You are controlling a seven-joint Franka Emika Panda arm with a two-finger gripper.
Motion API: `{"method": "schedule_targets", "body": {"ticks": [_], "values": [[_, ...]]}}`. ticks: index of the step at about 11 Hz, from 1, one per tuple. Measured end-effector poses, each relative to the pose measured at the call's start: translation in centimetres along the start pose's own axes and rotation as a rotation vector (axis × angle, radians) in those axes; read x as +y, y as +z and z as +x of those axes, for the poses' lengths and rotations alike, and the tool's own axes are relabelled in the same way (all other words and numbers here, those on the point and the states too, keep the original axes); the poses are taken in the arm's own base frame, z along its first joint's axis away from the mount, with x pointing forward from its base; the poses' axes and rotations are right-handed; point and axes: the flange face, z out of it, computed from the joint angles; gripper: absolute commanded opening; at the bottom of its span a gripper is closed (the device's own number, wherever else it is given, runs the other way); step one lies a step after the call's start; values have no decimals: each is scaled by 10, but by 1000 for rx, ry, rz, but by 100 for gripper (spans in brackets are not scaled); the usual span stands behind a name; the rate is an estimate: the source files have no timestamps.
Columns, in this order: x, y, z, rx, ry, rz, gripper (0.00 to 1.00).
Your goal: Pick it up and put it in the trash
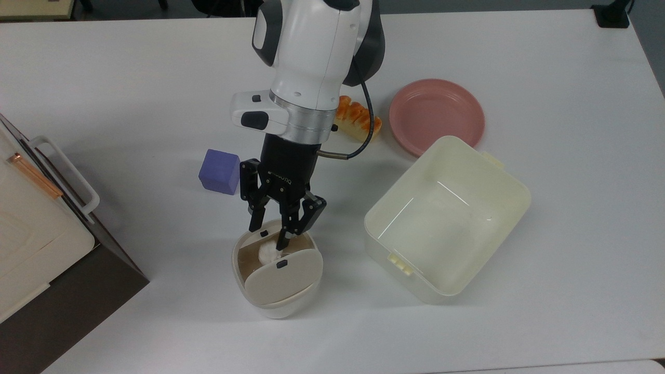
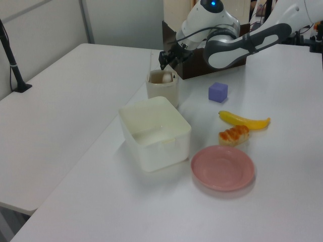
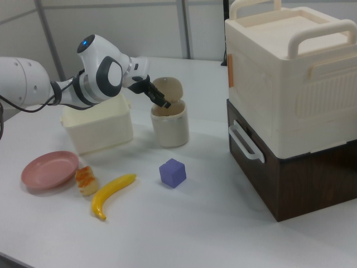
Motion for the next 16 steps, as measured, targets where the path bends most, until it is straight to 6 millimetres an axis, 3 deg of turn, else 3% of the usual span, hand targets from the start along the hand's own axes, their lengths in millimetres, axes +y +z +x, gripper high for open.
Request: {"method": "schedule_targets", "body": {"ticks": [3, 5, 7, 8, 10, 11, 13, 16], "values": [[1, -8, -6, -99, -121, -95, 100], [22, -46, 5, -337, -289, -143, 100], [70, -119, 32, -611, -487, -59, 100], [100, -150, 57, -632, -519, -17, 100], [150, -187, 99, -591, -489, 37, 100], [167, -198, 107, -619, -464, 48, 100], [176, -221, 107, -703, -472, 9, 100], [149, -226, 95, -696, -511, -3, 100]]}}
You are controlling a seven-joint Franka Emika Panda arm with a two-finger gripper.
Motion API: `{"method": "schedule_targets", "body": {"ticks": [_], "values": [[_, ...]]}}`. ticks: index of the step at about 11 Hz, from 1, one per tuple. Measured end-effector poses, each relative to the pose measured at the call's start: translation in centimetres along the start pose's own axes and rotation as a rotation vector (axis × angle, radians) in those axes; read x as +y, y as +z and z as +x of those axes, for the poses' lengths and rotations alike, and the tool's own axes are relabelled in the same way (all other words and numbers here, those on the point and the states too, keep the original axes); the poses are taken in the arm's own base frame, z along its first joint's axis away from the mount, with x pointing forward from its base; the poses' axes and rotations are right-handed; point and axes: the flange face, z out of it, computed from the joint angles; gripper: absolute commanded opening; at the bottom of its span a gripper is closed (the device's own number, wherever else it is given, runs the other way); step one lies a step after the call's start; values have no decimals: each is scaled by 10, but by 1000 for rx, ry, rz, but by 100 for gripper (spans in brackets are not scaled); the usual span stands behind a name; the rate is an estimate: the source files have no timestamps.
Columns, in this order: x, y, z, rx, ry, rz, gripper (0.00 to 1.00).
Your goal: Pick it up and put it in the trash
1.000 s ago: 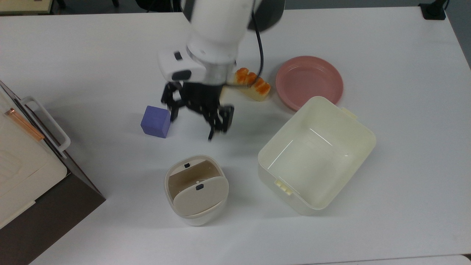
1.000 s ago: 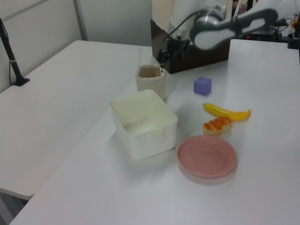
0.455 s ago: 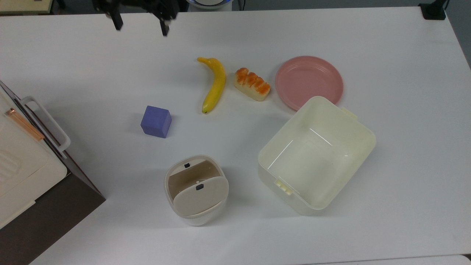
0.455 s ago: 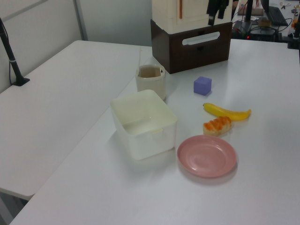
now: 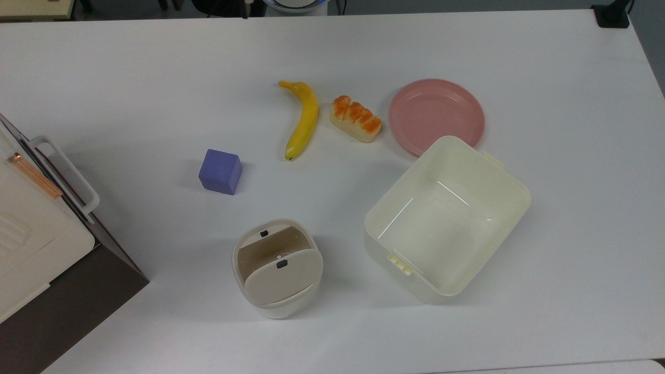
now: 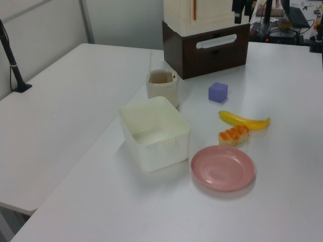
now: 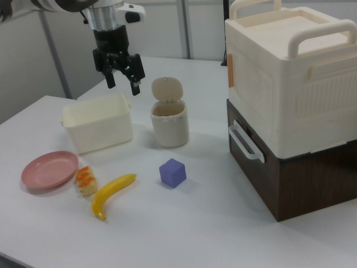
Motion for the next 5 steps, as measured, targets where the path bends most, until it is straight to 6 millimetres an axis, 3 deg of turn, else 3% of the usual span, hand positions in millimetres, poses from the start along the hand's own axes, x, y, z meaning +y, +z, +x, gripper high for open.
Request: {"method": "schedule_targets", "body": {"ticks": [2, 5], "values": [[-10, 0, 6, 41, 12, 0, 100], [-3, -3, 9, 74, 23, 3, 100]]}}
